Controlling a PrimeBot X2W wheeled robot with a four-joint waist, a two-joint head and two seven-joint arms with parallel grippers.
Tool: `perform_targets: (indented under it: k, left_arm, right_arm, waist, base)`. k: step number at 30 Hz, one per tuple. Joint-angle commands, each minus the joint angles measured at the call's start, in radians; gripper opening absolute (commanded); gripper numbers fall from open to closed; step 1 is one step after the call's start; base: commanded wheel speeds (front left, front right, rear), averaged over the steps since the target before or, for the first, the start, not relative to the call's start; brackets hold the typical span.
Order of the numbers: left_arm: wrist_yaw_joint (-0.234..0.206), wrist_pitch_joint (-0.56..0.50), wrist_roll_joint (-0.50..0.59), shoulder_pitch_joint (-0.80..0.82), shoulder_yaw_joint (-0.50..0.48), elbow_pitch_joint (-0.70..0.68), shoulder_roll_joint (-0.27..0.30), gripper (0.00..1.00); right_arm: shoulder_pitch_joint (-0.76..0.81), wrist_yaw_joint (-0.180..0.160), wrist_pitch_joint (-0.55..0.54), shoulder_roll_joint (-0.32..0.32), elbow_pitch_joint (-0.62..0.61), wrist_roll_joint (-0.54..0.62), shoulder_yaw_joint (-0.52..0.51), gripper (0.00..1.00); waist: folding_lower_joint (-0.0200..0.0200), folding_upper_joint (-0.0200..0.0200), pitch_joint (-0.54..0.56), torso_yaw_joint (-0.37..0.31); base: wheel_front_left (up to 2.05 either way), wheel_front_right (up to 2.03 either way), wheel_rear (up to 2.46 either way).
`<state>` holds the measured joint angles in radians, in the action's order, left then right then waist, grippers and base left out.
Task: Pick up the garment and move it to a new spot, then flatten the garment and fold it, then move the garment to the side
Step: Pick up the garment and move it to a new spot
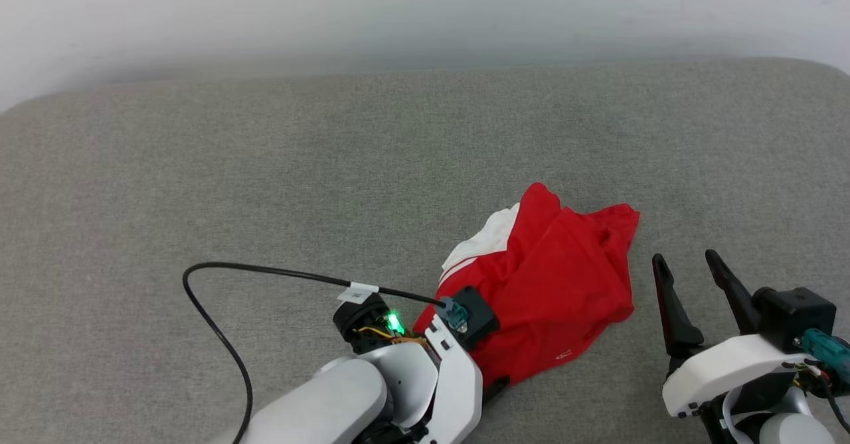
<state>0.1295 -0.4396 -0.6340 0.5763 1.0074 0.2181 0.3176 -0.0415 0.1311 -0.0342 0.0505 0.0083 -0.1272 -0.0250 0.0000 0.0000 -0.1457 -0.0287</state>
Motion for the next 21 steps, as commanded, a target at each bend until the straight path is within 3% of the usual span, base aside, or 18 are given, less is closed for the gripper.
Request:
perform_targets:
  k: [1, 3, 4, 5, 6, 9, 14, 21]
  left_arm:
    - [0.001, -0.024, -0.023, 0.026, 0.031, -0.014, 0.023, 1.0]
    - [0.001, -0.047, -0.046, 0.05, 0.071, -0.027, 0.042, 1.0]
    - [0.001, -0.05, -0.054, 0.06, 0.085, -0.03, 0.049, 0.73]
    - [0.001, -0.053, -0.063, 0.068, 0.099, -0.032, 0.055, 0.22]
    - [0.001, -0.051, -0.068, 0.076, 0.109, -0.032, 0.059, 0.0]
    - [0.001, -0.016, -0.075, 0.104, 0.123, -0.033, 0.064, 0.0]
    - [-0.019, 0.115, -0.065, 0.123, 0.064, -0.024, 0.049, 0.0]
    - [-0.162, 0.325, -0.166, 0.038, -0.14, 0.0, 0.044, 0.0]
  right_arm:
    - [-0.013, -0.001, 0.008, -0.001, 0.006, -0.003, 0.0, 1.0]
    - [-0.02, -0.001, 0.01, -0.001, 0.011, -0.003, 0.002, 1.0]
    - [-0.022, -0.001, 0.01, -0.001, 0.014, -0.004, 0.003, 1.0]
    - [-0.023, -0.001, 0.011, -0.001, 0.017, -0.004, 0.005, 1.0]
    - [-0.024, -0.001, 0.012, -0.001, 0.019, -0.006, 0.007, 1.0]
    - [-0.03, -0.001, 0.014, -0.001, 0.025, -0.008, 0.012, 1.0]
    - [-0.021, -0.001, 0.014, -0.001, 0.034, -0.009, 0.004, 1.0]
    - [-0.008, -0.001, 0.001, -0.001, 0.038, -0.018, 0.005, 1.0]
  waist:
    - [0.0, 0.0, -0.007, -0.004]
    - [0.0, 0.0, -0.011, -0.004]
    - [0.0, 0.0, -0.012, -0.004]
    - [0.0, 0.0, -0.013, -0.004]
    - [0.0, 0.0, -0.013, -0.004]
    - [0.0, 0.0, -0.01, -0.002]
    - [0.0, 0.0, 0.004, 0.01]
    - [0.0, 0.0, 0.016, 0.034]
  base:
    - [0.0, 0.0, 0.0]
    - [0.0, 0.0, 0.0]
    - [0.0, 0.0, 0.0]
    - [0.0, 0.0, 0.0]
    - [0.0, 0.0, 0.0]
    - [0.0, 0.0, 0.0]
    - [0.0, 0.0, 0.0]
    - [0.0, 0.0, 0.0]
